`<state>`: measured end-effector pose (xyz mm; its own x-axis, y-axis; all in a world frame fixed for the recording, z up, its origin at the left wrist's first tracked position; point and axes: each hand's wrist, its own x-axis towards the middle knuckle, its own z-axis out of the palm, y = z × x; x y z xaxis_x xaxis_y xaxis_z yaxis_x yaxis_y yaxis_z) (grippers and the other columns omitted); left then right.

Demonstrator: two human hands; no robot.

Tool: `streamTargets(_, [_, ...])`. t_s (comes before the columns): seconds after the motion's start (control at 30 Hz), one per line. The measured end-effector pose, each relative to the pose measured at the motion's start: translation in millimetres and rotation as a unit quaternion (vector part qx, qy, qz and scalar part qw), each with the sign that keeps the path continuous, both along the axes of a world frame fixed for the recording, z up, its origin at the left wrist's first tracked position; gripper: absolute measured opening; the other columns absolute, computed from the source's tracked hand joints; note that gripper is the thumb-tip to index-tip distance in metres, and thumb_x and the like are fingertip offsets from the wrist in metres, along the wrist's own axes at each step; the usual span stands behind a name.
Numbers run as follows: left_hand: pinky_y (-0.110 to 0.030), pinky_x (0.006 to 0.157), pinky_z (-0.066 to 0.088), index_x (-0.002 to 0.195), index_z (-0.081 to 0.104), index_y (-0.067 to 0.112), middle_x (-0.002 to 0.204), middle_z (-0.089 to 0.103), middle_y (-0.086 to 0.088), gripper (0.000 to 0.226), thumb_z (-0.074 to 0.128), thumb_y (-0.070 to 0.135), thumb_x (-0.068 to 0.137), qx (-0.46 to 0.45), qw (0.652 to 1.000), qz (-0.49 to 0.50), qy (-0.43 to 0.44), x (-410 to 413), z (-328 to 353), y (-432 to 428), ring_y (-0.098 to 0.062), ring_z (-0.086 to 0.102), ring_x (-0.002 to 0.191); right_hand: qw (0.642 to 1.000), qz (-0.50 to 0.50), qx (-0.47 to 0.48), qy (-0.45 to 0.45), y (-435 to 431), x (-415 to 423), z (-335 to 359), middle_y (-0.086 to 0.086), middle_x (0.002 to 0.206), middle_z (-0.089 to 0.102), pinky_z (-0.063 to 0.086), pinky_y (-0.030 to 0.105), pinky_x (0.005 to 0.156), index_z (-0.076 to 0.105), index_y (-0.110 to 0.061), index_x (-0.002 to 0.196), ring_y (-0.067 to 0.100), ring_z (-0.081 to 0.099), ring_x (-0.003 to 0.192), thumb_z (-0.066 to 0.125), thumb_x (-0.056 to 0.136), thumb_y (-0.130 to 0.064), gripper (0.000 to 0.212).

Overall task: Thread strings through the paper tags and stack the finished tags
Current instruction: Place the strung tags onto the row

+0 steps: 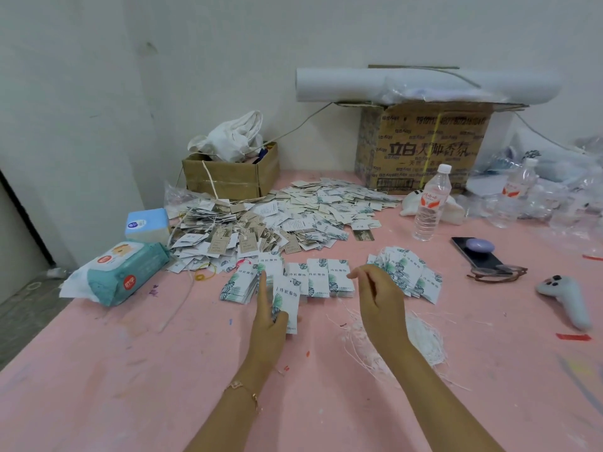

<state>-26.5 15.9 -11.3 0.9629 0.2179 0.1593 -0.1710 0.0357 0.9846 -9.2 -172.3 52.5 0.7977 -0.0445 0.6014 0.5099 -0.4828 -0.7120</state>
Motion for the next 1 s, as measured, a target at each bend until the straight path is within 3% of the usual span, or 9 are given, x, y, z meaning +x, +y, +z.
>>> streamTargets(0.07, [-0.034, 0.071, 0.053, 0.14, 0.044, 0.048, 0.133, 0.054, 0.026, 0.074, 0.034, -0.009, 0.093, 0.026, 1.0, -0.003, -0.016, -2.3, 2.7, 0.0, -0.004, 0.064, 0.084, 0.999, 0.014, -0.035, -0.003, 7.9, -0.3, -1.0, -0.017, 0.076, 0.056, 0.033, 0.009, 0.058, 0.063, -0.023, 0.089, 0.002, 0.052, 0.066, 0.048, 0.1, -0.018, 0.019])
streamTargets(0.17, [-0.018, 0.059, 0.05, 0.111, 0.071, 0.038, 0.118, 0.068, 0.007, 0.061, 0.033, -0.006, 0.092, 0.057, 0.998, 0.011, -0.026, -2.7, 4.9, -6.3, -0.008, 0.07, 0.087, 0.994, 0.023, -0.103, 0.011, 18.7, -5.4, -19.6, -0.021, 0.081, 0.056, 0.035, 0.009, 0.059, 0.062, -0.029, 0.088, -0.003, 0.052, 0.073, 0.051, 0.098, -0.023, 0.016])
streamTargets(0.27, [-0.01, 0.072, 0.049, 0.116, 0.069, 0.024, 0.112, 0.071, 0.013, 0.049, 0.039, -0.009, 0.096, 0.042, 0.998, 0.021, -0.042, -6.3, 4.4, -20.7, -0.004, 0.069, 0.095, 0.991, 0.05, -0.115, 0.033, 26.7, -10.7, -43.7, -0.021, 0.082, 0.056, 0.036, 0.009, 0.059, 0.062, -0.032, 0.089, -0.003, 0.053, 0.071, 0.052, 0.098, -0.021, 0.017])
streamTargets(0.37, [-0.011, 0.08, 0.048, 0.114, 0.07, 0.022, 0.104, 0.074, 0.014, 0.026, 0.058, 0.009, 0.095, 0.033, 0.999, 0.005, -0.039, -10.7, 2.0, -30.5, -0.001, 0.067, 0.099, 0.987, 0.065, -0.131, 0.063, 30.2, -14.5, -62.9, -0.018, 0.08, 0.058, 0.039, 0.013, 0.057, 0.056, -0.035, 0.086, 0.002, 0.055, 0.067, 0.048, 0.098, -0.023, 0.019])
streamTargets(0.43, [-0.009, 0.077, 0.047, 0.108, 0.073, 0.022, 0.096, 0.075, 0.013, 0.022, 0.065, 0.012, 0.09, 0.032, 0.999, 0.006, -0.037, -11.1, 1.3, -29.3, 0.0, 0.069, 0.091, 0.983, 0.073, -0.15, 0.072, 29.9, -16.3, -70.0, -0.015, 0.082, 0.059, 0.044, 0.019, 0.059, 0.054, -0.033, 0.088, 0.004, 0.056, 0.069, 0.042, 0.098, -0.031, 0.016])
streamTargets(0.53, [-0.009, 0.075, 0.047, 0.099, 0.076, 0.021, 0.089, 0.076, 0.007, 0.019, 0.07, 0.009, 0.086, 0.018, 1.0, 0.013, -0.021, -9.7, 1.7, -24.5, -0.002, 0.069, 0.085, 0.98, 0.091, -0.164, 0.071, 29.5, -17.0, -72.8, -0.017, 0.086, 0.058, 0.043, 0.015, 0.059, 0.051, -0.035, 0.089, 0.002, 0.057, 0.072, 0.032, 0.096, -0.043, 0.021])
streamTargets(0.67, [-0.018, 0.069, 0.052, 0.085, 0.08, 0.024, 0.08, 0.076, -0.004, 0.015, 0.073, 0.011, 0.082, -0.006, 1.0, -0.005, -0.009, -8.6, 1.0, -22.6, -0.012, 0.07, 0.075, 0.981, 0.096, -0.155, 0.068, 29.9, -16.2, -71.4, -0.027, 0.087, 0.057, 0.039, 0.008, 0.06, 0.046, -0.049, 0.092, -0.003, 0.058, 0.074, 0.041, 0.1, -0.034, 0.017])
streamTargets(0.77, [-0.028, 0.071, 0.057, 0.084, 0.081, 0.025, 0.083, 0.076, -0.003, 0.012, 0.077, 0.025, 0.073, -0.013, 1.0, -0.017, 0.001, -9.0, 1.8, -22.7, -0.021, 0.071, 0.074, 0.983, 0.087, -0.142, 0.073, 27.0, -15.4, -69.5, -0.028, 0.081, 0.058, 0.037, 0.009, 0.055, 0.047, -0.046, 0.089, -0.003, 0.057, 0.067, 0.043, 0.1, -0.029, 0.02])
streamTargets(1.0, [-0.017, 0.062, 0.052, 0.08, 0.081, 0.024, 0.085, 0.077, 0.0, 0.012, 0.075, 0.014, 0.079, -0.05, 0.998, 0.031, 0.016, -12.0, 4.7, -20.5, -0.015, 0.072, 0.072, 0.985, 0.071, -0.135, 0.084, 26.1, -18.3, -67.0, -0.025, 0.074, 0.055, 0.035, 0.013, 0.053, 0.052, -0.037, 0.085, 0.001, 0.053, 0.062, 0.045, 0.099, -0.026, 0.019])
